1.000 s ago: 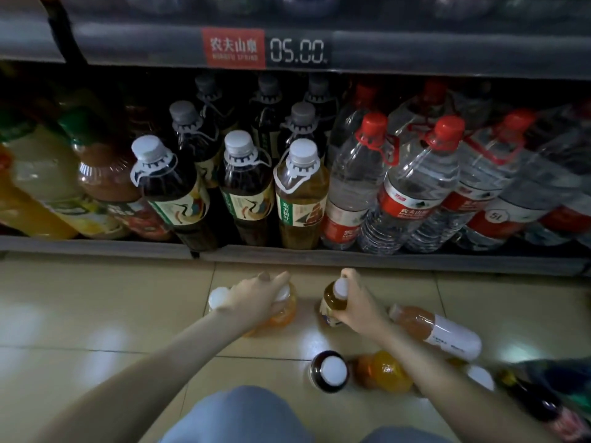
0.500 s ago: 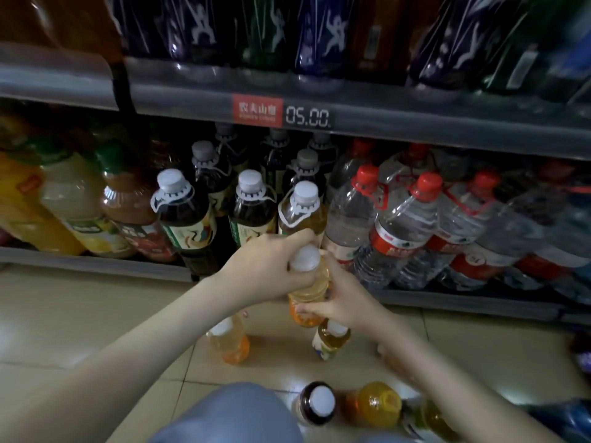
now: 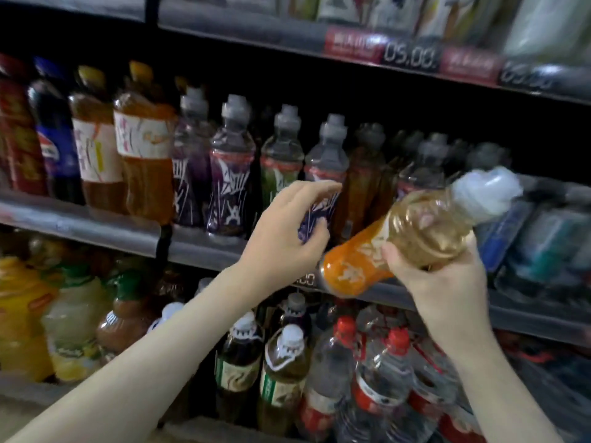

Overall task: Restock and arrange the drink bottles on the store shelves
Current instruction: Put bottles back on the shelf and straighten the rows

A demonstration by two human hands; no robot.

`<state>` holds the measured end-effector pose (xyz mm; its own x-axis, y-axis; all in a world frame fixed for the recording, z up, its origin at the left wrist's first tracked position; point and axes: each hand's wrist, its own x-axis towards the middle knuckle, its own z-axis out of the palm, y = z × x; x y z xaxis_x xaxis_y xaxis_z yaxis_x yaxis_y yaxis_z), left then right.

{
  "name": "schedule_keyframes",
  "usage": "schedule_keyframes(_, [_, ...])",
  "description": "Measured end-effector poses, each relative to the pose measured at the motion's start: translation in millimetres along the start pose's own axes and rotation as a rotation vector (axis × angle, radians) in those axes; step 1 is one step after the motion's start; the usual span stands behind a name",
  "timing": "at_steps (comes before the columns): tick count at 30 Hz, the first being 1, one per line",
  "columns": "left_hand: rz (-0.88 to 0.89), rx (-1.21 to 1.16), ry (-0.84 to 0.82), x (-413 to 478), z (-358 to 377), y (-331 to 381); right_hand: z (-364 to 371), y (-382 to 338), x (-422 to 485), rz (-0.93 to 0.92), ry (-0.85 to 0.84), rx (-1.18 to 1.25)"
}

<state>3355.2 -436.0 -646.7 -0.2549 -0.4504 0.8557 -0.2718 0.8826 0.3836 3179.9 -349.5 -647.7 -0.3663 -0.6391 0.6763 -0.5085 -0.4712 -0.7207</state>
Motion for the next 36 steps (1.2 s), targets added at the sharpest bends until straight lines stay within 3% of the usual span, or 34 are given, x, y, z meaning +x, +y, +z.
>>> schedule_keyframes(9, [-0.090, 0.514, 0.033, 6, 55, -25, 39, 5, 54, 0.016, 0.110, -0.202])
schedule_keyframes(18, [-0.062, 0.570, -0.013, 9, 72, -44, 72, 17, 77, 0.138, 0.103, -0.288])
schedule_keyframes(24, [0.033, 0.708, -0.025, 19, 86, -47, 71, 24, 91, 0.215, -0.026, -0.510])
schedule_keyframes(27, [0.029, 0.743, -0.008, 25, 95, -48, 57, 25, 90, 0.064, 0.028, -0.624])
schedule_keyframes(29, [0.023, 0.760, -0.004, 27, 100, -49, 46, 31, 93, -0.133, 0.211, -0.664])
schedule_keyframes(31, [0.027, 0.759, 0.009, 26, 104, -49, 38, 38, 102, -0.201, 0.353, -0.785])
schedule_keyframes(36, [0.044, 0.784, 0.003, 25, 105, -52, 33, 64, 110, -0.064, 0.145, -0.960])
